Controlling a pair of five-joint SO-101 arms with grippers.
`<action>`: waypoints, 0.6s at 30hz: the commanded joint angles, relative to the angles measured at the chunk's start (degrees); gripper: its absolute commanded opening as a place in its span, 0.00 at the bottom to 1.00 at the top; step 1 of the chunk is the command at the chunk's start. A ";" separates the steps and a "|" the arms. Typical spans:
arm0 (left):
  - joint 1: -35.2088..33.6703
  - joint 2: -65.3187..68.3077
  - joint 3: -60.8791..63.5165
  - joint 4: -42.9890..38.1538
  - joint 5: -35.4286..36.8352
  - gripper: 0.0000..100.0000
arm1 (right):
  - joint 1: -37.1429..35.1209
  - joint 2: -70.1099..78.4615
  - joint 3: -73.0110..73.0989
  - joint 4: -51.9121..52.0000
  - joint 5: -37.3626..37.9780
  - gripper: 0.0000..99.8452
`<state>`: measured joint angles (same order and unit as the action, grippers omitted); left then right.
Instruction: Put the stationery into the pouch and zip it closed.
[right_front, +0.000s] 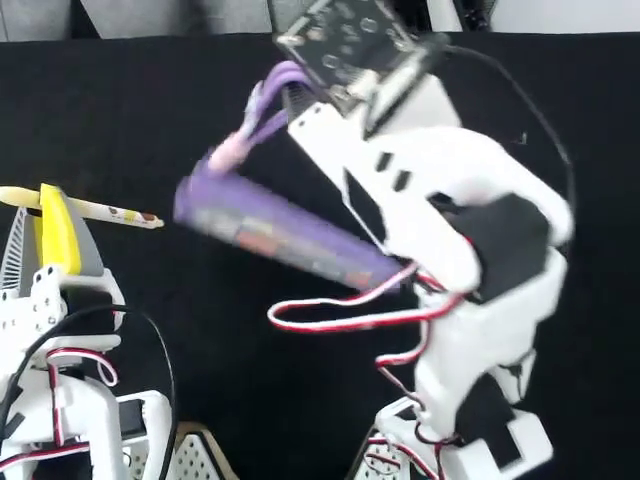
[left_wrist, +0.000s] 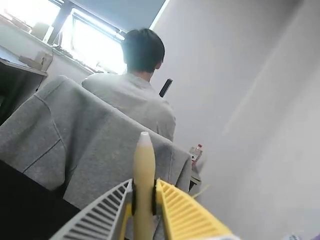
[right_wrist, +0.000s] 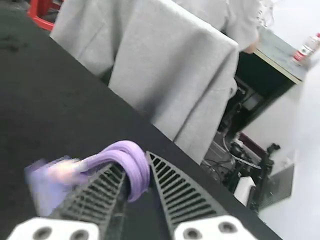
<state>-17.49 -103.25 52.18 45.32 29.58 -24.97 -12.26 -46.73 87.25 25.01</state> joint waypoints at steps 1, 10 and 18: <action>-0.31 -0.09 -1.19 -1.23 0.53 0.03 | 3.25 -5.93 -2.59 1.49 -0.62 0.01; -0.22 -0.09 -1.19 -1.14 0.62 0.03 | 9.76 -12.26 -2.59 2.20 -0.62 0.01; 2.86 -0.09 -1.10 -0.70 0.62 0.03 | 10.29 -17.71 -2.59 4.57 -0.26 0.01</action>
<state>-16.70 -103.25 52.18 45.32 29.58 -15.56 -26.24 -46.73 91.03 25.01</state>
